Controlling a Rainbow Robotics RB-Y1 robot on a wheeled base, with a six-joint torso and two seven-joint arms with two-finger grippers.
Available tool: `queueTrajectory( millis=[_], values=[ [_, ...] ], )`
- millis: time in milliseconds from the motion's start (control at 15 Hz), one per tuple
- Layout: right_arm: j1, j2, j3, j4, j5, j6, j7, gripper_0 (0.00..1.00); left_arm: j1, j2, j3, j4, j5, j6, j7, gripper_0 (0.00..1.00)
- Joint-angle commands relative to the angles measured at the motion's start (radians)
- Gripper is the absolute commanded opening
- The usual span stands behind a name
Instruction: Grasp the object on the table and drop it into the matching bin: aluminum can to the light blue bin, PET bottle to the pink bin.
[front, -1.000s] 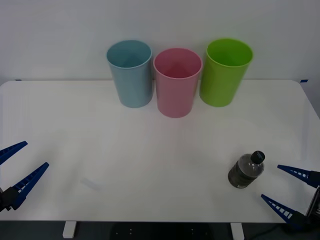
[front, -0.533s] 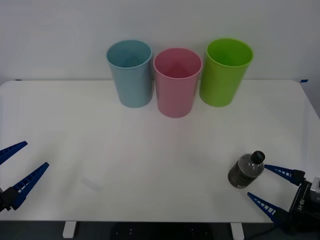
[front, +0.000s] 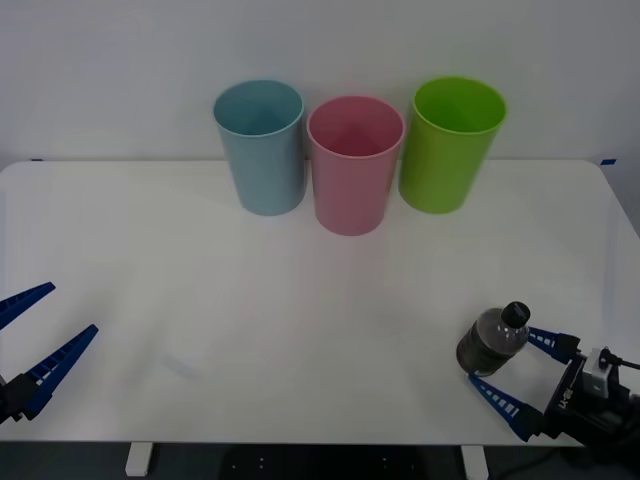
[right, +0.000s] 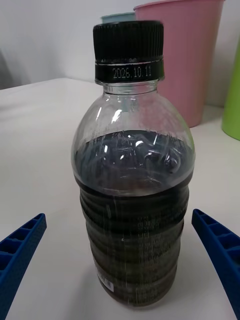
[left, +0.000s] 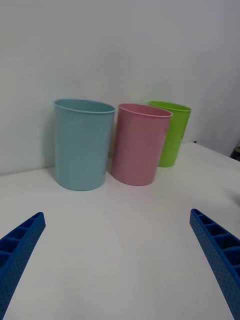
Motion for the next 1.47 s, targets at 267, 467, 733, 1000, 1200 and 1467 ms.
queueTrajectory(
  millis=[267, 467, 733, 1000, 1200, 1467],
  values=[
    [-0.02, 0.038, 0.02, 0.0, 0.005, 0.06, 0.028, 1.0, 0.0, 0.0, 0.0, 0.0, 0.0, 0.0, 0.0, 1.0],
    [-0.029, 0.055, 0.029, 0.002, 0.005, 0.088, 0.039, 1.0, 0.0, 0.0, 0.0, 0.0, 0.0, 0.0, 0.0, 1.0],
    [-0.029, 0.056, 0.029, 0.002, 0.005, 0.095, 0.048, 1.0, 0.0, 0.0, 0.0, 0.0, 0.0, 0.0, 0.0, 1.0],
    [-0.031, 0.058, 0.032, 0.002, 0.005, 0.101, 0.04, 0.0, 0.0, 0.0, 0.0, 0.0, 0.0, 0.0, 0.0, 1.0],
    [-0.033, 0.056, 0.032, 0.0, 0.005, 0.101, 0.045, 0.0, 0.0, 0.0, 0.0, 0.0, 0.0, 0.0, 0.0, 1.0],
    [-0.036, 0.058, 0.032, 0.0, 0.005, 0.101, 0.04, 0.0, 0.0, 0.0, 0.0, 0.0, 0.0, 0.0, 0.0, 1.0]
  ],
)
